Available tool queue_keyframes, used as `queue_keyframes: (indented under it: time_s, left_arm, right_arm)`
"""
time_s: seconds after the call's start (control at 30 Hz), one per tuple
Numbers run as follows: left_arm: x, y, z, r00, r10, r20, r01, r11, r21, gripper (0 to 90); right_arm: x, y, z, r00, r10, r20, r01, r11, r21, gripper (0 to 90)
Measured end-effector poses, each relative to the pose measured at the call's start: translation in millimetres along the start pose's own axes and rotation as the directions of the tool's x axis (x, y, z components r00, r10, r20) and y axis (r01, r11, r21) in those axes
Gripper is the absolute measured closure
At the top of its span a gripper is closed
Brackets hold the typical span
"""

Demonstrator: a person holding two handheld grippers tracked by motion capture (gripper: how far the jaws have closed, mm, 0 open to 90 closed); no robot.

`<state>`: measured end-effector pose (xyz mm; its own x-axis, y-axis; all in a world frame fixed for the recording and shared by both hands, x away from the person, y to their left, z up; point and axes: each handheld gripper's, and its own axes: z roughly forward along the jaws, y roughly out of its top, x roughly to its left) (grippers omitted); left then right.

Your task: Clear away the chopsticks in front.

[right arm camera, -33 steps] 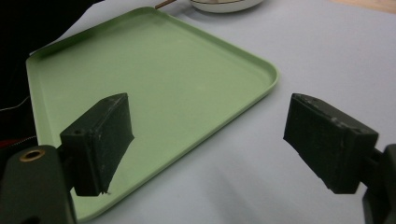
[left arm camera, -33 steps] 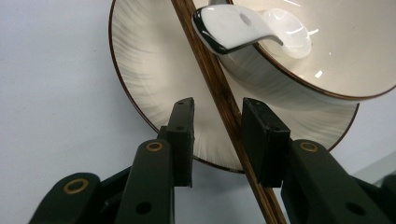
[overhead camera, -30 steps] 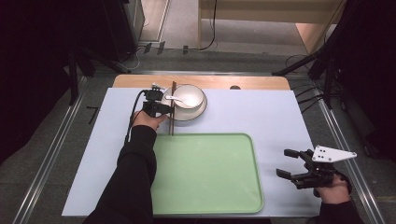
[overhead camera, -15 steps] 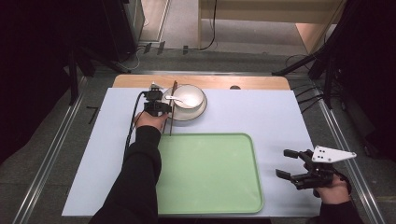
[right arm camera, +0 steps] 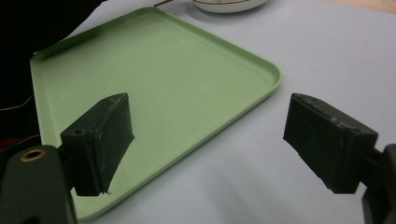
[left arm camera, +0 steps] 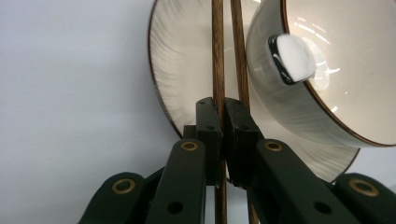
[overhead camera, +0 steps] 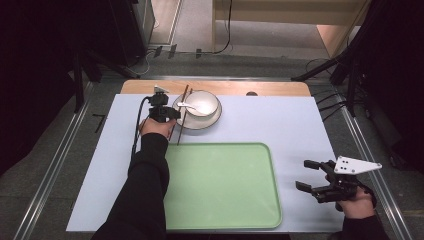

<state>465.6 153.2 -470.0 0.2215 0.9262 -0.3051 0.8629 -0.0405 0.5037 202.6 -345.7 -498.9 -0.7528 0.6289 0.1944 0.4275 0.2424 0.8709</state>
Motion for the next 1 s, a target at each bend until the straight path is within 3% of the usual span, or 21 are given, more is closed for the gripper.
queue_keyframes:
  time_s: [0.13, 0.37, 0.77, 0.93, 1.0]
  left_arm:
    - [8.0, -0.5, -19.0, 0.9999, 0.005, -0.016, -0.005, 1.0, 0.005, 86.4]
    - [22.4, -14.5, -47.8, 1.0, -0.001, -0.007, 0.001, 1.0, -0.002, 86.6]
    - [27.3, -49.1, -74.1, 0.999, 0.033, 0.03, -0.033, 0.9995, 0.003, 86.6]
    - [31.0, -64.7, -81.2, 0.9982, 0.021, 0.056, -0.021, 0.9998, 0.0, 86.6]
    - [30.5, -71.6, -84.4, 0.9973, 0.037, 0.063, -0.038, 0.9992, 0.008, 86.6]
  right_arm:
    - [0.0, 0.0, -0.3, 1.0, 0.002, 0.001, -0.002, 1.0, -0.005, 15.9]
    - [0.5, 0.5, 0.1, 1.0, 0.0, 0.006, 0.0, 1.0, -0.001, 15.9]
    - [1.1, 1.3, 0.0, 0.9999, -0.005, 0.009, 0.005, 1.0, -0.004, 16.1]
    - [0.9, 1.2, -0.7, 0.9999, -0.005, 0.011, 0.005, 1.0, -0.008, 16.1]
    - [0.6, 1.2, -0.8, 0.9999, -0.005, 0.011, 0.005, 1.0, -0.008, 16.1]
